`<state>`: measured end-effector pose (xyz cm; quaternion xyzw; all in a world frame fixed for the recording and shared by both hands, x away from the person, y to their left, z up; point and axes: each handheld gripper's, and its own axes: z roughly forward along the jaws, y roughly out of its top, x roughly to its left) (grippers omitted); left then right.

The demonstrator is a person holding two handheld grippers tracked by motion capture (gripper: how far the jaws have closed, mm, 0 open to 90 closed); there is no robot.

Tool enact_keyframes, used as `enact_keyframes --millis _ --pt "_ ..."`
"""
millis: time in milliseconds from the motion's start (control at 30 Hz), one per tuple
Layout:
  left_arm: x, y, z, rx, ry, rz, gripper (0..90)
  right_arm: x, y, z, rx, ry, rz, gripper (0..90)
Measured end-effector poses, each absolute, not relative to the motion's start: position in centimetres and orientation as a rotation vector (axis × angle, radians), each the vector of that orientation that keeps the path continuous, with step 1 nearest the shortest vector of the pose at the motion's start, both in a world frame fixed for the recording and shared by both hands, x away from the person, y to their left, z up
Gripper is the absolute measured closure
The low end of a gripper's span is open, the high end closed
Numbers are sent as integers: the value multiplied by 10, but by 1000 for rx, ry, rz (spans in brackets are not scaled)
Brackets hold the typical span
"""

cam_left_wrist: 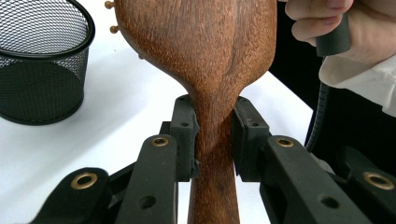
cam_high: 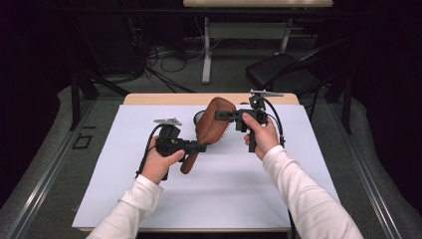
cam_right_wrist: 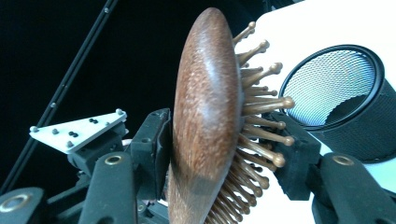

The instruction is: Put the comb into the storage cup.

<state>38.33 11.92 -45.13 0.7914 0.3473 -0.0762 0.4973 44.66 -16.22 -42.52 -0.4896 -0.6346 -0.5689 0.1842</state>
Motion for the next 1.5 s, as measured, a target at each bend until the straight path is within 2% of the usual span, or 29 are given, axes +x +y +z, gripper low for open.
enact_keyframes --millis 400,1100,1500 --pt "384 117 -454 1924 842 -181 736 448 -164 -429 -1358 -1728 -1622 501" --pt "385 119 -456 1894 856 -177 724 448 -165 -434 -1388 -1657 -1617 527" --pt "382 123 -457 1840 872 -187 672 449 -166 -433 -1384 -1627 -1622 528"
